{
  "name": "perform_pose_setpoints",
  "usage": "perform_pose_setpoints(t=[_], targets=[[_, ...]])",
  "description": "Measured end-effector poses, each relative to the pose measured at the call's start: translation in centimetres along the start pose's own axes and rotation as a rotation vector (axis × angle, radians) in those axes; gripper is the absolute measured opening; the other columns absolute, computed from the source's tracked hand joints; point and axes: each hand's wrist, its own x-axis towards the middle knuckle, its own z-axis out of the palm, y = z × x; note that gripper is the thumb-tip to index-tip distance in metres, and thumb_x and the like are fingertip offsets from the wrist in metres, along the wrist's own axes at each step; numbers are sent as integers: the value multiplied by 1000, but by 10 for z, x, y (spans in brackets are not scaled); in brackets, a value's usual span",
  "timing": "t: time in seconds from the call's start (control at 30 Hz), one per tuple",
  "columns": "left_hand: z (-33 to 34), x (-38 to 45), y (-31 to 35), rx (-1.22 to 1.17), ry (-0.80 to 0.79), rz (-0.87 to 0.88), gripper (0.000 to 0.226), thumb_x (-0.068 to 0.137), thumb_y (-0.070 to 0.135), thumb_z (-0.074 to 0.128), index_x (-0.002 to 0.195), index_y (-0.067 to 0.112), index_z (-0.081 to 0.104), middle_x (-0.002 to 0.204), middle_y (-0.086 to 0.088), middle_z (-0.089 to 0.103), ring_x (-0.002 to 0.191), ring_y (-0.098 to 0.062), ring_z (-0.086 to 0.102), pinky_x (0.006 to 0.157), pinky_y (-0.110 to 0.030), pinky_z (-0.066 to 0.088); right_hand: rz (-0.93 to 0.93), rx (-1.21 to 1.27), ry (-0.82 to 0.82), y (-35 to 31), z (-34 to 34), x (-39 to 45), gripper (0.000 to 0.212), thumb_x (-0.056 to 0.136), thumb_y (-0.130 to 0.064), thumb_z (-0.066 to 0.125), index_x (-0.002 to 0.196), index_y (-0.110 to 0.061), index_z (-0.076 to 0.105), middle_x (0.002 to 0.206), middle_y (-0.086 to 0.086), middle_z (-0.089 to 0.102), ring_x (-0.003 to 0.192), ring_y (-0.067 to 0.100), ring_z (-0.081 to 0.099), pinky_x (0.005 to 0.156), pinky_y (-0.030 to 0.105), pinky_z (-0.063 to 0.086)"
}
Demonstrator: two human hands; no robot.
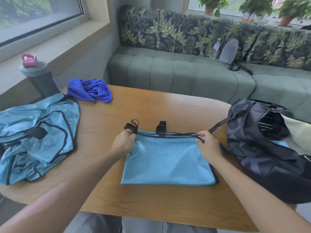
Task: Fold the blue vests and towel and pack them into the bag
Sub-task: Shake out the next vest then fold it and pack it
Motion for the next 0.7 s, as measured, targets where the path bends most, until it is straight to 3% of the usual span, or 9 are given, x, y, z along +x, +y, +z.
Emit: perform_pose_setpoints(t=[0.1, 0.17, 0.3, 0.37, 0.47, 0.53, 0.6, 0.7], targets=[[-1, 2, 4, -5, 38, -21, 35, 101, 34, 42, 92, 3, 56, 80, -9, 57, 58, -32, 69, 53, -40, 58, -6, -66, 32, 0, 0, -2, 22, 100, -31, 59, 120, -22, 56, 99, 1, 67, 72, 11, 60, 57, 33, 49], [-4, 3, 8, -31, 85, 23, 35, 102, 38, 44, 93, 6, 57, 77, -7, 60, 58, -29, 69, 58, -42, 60, 5, -126, 1, -3, -5, -3, 24, 100, -33, 58, 122, -23, 53, 101, 3, 66, 73, 16, 62, 62, 37, 54], [-9, 1, 13, -176, 257, 93, 22, 102, 40, 53, 110, 20, 56, 97, -1, 68, 86, -27, 69, 81, -46, 57, -28, -506, -30, -12, -14, -22, 34, 101, -36, 55, 130, -20, 45, 120, 5, 62, 104, 28, 60, 78, 40, 54], [-3, -10, 10, -148, 346, 148, 26, 102, 29, 56, 123, 13, 53, 119, -5, 62, 109, -28, 60, 96, -47, 50, -195, -651, 44, -17, -14, -32, 37, 102, -36, 51, 134, -17, 45, 129, 4, 56, 117, 26, 52, 89, 40, 50], [24, -49, 5, 9, 397, 200, 47, 102, 20, 53, 145, 5, 39, 147, -14, 42, 137, -33, 39, 113, -42, 32, -521, -518, -9, -28, -6, -34, 41, 105, -32, 48, 144, -18, 49, 147, -3, 48, 138, 18, 40, 111, 36, 39], [51, -76, 0, 156, 291, 209, 66, 104, 31, 48, 159, 7, 18, 165, -14, 18, 154, -32, 13, 123, -42, 14, -739, -517, -115, -31, 10, -30, 42, 106, -26, 46, 147, -19, 49, 157, -5, 42, 148, 15, 31, 119, 37, 31], [76, -91, -13, 311, 171, 240, 77, 106, 49, 35, 162, 11, -1, 171, -7, -6, 157, -26, -9, 125, -40, -2, -947, -637, -212, -28, 27, -27, 44, 105, -28, 42, 147, -18, 51, 160, -2, 40, 150, 16, 31, 120, 35, 28], [85, -86, -34, 472, 145, 329, 89, 96, 68, 15, 163, 13, -2, 170, -4, -10, 157, -23, -10, 125, -38, -8, -1014, -838, -300, -23, 27, -26, 55, 107, -43, 24, 146, -18, 54, 154, -1, 48, 142, 18, 45, 113, 35, 42]])
